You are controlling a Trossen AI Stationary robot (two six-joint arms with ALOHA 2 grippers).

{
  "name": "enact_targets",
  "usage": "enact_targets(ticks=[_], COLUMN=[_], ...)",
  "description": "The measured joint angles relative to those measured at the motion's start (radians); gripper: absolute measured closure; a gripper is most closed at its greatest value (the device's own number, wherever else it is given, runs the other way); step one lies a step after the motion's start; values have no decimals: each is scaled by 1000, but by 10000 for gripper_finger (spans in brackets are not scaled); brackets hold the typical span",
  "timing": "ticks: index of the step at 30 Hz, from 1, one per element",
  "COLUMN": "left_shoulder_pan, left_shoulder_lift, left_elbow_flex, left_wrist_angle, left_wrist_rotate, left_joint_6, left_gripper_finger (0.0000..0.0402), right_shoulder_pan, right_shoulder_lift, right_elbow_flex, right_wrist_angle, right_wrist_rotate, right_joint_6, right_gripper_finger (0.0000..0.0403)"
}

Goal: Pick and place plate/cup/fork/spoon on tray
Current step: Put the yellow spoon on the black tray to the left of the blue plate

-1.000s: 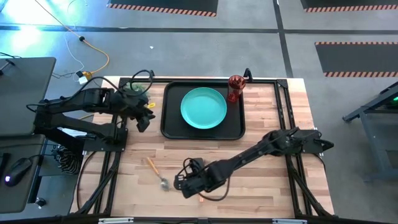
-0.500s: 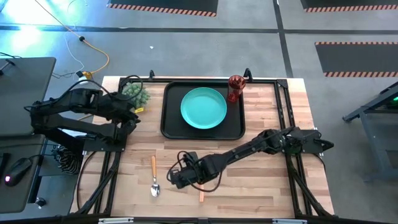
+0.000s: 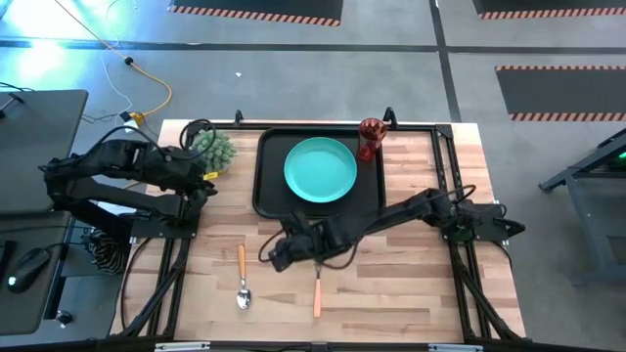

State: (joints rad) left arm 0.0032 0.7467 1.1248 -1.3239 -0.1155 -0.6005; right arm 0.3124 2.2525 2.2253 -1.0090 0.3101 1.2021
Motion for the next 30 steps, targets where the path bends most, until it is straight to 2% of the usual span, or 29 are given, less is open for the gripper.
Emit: enact_targets(ticks=[7, 15, 19, 22, 26, 30], left_shoulder_pan=[0, 0, 0, 1, 1, 1], left_shoulder_lift=[1, 1, 6, 6, 8, 7], left_elbow_flex=[0, 0, 0, 0, 0, 0], left_wrist_angle=[6, 15, 53, 71, 98, 112], left_wrist_rotate=[-3, -4, -28, -44, -63, -95], left_joint_6=[11, 4, -49, -107, -181, -230], left_gripper_finger=[296, 296, 296, 296, 296, 296], right_shoulder_pan=[-47, -94, -125, -145, -176, -208], right_shoulder_lift=[-70, -168, -236, -299, -446, -665], right_elbow_flex=[0, 0, -1, -9, -140, -434], right_wrist_angle=[-72, -310, -407, -483, -478, -331], right_wrist_rotate=[83, 161, 173, 222, 281, 286], right_joint_6=[-190, -339, -455, -514, -569, -583], right_gripper_finger=[401, 402, 402, 403, 403, 403])
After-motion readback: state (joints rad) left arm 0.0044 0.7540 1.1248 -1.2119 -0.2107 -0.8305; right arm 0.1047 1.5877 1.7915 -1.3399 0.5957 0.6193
